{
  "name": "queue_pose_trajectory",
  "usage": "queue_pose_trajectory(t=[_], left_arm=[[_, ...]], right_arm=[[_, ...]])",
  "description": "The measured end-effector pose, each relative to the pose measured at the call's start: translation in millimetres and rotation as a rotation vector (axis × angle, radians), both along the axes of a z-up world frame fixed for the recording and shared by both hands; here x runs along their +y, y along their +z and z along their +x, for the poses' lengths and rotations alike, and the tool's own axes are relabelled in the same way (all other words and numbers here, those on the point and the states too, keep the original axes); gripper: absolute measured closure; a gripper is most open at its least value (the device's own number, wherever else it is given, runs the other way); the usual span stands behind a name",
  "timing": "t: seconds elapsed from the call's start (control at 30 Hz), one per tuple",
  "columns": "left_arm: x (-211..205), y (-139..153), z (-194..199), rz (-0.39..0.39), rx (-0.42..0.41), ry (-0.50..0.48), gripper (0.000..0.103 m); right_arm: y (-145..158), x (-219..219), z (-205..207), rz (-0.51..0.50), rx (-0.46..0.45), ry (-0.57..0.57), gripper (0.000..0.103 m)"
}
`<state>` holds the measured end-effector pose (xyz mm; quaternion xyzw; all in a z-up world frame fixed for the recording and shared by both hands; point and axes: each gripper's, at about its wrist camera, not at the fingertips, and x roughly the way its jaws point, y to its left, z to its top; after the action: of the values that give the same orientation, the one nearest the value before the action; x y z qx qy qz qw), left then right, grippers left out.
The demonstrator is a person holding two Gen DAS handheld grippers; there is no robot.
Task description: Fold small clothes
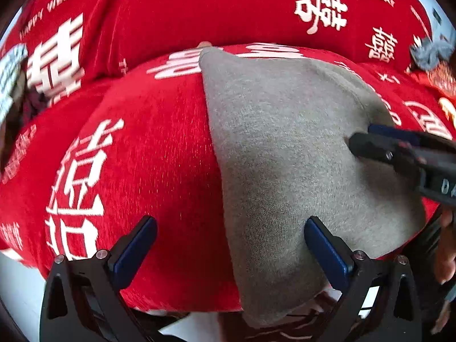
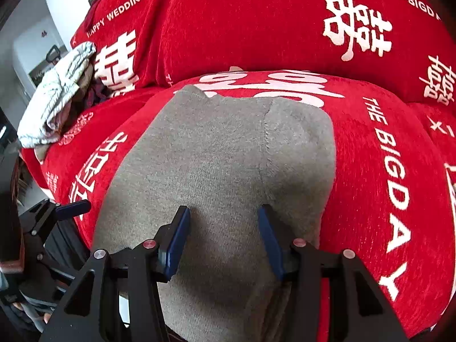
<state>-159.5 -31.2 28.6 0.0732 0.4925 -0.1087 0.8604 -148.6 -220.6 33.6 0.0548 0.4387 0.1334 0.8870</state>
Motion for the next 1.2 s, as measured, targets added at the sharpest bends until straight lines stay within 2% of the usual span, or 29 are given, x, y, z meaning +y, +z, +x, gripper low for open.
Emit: queue_pose_trajectory(t=[0.13,0.2,0.23,0.4,0.53,0.63,0.77,0.9,1.2], left_arm=[[-5,18,-10,0.040,-0.084,0.014,0.000],[-8,28,-14,0.039,-0.125,0.028,0.000],[-9,33,-15,0.037,-0.138,0.034,0.000],[-20,46,-27,0.018,-0.199,0.013,0.000],[-23,43,-35,0.042,-0.259,0.068,0.000],[-22,31,-31,0.066,-0.199,0.083,0.000],[-13,17,-25,0.030,-0.111,0.101,0.000],[-9,18,-30,0.027,-0.144,0.135,0.000],[-11,34,-46,0.020,-0.254,0.115,0.000]], right_arm=[[14,-1,-15,-0.014,-0.005,-0.038,0.046],[23,-3,-28,-0.035,-0.042,-0.072,0.036],[27,-4,-35,-0.049,-0.061,-0.089,0.035],[38,-7,-65,-0.107,-0.115,-0.168,0.030],[37,0,-79,-0.167,-0.134,-0.193,0.030],[33,7,-84,-0.193,-0.129,-0.177,0.030],[26,14,-84,-0.204,-0.110,-0.152,0.030],[20,18,-84,-0.220,-0.098,-0.147,0.030],[21,22,-91,-0.242,-0.124,-0.172,0.030]])
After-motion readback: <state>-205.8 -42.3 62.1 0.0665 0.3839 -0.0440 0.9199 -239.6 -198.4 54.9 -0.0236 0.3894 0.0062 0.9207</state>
